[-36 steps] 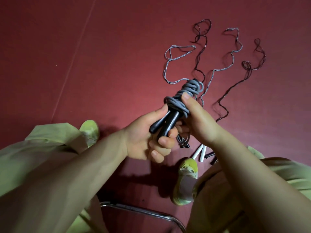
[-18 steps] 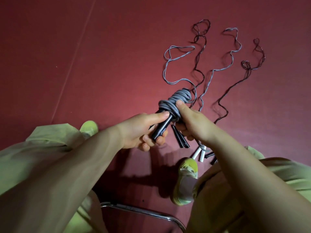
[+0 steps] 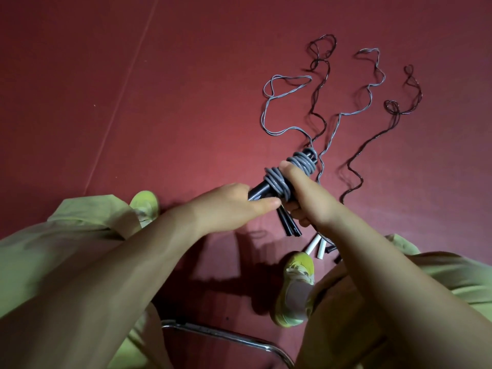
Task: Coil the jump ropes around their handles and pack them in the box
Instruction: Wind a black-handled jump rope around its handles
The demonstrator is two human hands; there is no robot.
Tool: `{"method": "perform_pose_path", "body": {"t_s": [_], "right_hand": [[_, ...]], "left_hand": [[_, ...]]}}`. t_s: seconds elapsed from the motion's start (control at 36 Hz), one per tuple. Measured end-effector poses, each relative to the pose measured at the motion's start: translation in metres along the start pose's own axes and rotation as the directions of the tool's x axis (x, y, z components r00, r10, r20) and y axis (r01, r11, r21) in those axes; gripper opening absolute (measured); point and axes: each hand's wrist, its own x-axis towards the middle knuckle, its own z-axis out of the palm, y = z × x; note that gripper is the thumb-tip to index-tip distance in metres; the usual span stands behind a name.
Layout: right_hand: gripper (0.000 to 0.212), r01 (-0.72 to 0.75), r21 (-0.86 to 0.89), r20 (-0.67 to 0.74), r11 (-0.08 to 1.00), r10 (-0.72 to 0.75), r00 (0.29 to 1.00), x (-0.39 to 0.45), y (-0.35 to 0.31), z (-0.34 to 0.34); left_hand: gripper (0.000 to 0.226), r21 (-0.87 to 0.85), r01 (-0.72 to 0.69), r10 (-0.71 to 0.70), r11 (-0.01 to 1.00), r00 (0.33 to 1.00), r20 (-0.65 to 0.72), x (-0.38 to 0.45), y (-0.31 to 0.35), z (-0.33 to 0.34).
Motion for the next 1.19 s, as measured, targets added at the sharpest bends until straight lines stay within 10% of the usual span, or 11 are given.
{"method": "perform_pose_path", "body": {"t_s": [0.14,0.25,0.61,0.78,0.89,1.03,1.19], "right_hand": [[0.042,0.147,0.182,0.019,0.972,-0.153,0.988,-0.003,-0.004,0.0],[0.057,0.192,0.186,0.056,0.963,-0.206,0.977,-0.003,-0.006,-0.002],[0.053,-0.019,-0.124,0.025,0.992,0.023,0.999,-0.005,0.001,-0.006],[0.042,0.13,-0.024,-0.072,0.991,-0.132,0.989,-0.006,-0.005,-0.004],[0.027,0.262,0.173,-0.028,0.95,-0.261,0.965,-0.011,-0.006,-0.001],[0.039,0.288,0.189,0.049,0.939,-0.303,0.952,-0.011,0.0,-0.002],[0.044,0.207,0.005,0.043,0.978,-0.207,0.977,-0.009,-0.002,-0.006]], "left_hand": [[0.054,-0.633,0.091,0.121,0.769,0.952,0.283,-0.008,0.006,-0.005],[0.048,-0.759,0.096,0.142,0.644,0.96,0.243,-0.006,0.008,-0.005],[0.025,-0.198,-0.129,0.125,0.972,0.992,-0.032,0.009,-0.007,0.006],[0.028,-0.115,-0.202,0.181,0.973,0.969,-0.168,0.005,-0.001,0.006],[0.037,-0.563,-0.072,0.165,0.823,0.979,0.117,0.001,-0.001,-0.003],[0.081,-0.782,0.401,0.448,0.477,0.655,0.609,-0.005,-0.004,-0.003],[0.078,-0.734,0.362,0.271,0.575,0.762,0.589,-0.005,0.004,0.0]]}}
